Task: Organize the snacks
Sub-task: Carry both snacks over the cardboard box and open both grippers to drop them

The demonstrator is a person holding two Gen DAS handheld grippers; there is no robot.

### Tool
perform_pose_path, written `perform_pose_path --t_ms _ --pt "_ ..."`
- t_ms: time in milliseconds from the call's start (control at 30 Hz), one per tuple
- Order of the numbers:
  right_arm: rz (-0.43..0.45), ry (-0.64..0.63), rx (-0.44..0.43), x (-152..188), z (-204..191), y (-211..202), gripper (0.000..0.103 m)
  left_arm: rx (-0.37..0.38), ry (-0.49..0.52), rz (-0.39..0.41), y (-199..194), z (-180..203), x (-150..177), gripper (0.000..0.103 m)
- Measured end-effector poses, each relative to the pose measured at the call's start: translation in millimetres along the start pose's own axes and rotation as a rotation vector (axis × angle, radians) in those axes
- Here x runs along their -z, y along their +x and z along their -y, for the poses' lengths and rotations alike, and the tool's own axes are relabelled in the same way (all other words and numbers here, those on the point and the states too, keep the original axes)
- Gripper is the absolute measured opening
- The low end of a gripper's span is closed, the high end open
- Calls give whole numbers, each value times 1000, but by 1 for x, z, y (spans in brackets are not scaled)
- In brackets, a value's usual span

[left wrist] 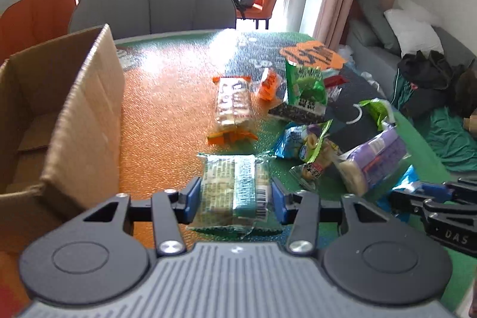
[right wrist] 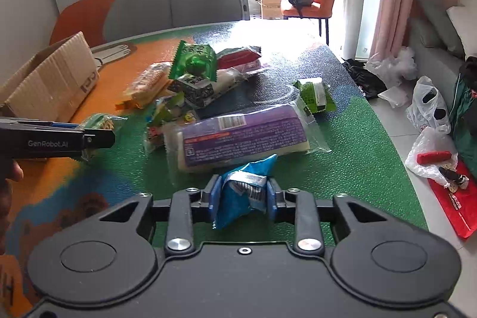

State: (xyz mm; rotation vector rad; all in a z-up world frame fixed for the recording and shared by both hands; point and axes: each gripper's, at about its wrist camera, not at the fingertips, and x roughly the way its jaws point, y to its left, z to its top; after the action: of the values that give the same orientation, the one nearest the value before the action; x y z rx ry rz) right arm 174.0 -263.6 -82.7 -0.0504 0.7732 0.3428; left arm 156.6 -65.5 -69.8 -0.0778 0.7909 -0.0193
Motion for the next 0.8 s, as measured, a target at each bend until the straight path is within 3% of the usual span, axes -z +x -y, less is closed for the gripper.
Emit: perform_pose_path --t_ms 400,800 --pt "74 -21 -56 -12 -30 -24 27 6 -37 109 -58 -20 -7 48" --pt "160 -90 -155 -42 -81 -40 26 -42 -75 218 -113 -46 -15 48"
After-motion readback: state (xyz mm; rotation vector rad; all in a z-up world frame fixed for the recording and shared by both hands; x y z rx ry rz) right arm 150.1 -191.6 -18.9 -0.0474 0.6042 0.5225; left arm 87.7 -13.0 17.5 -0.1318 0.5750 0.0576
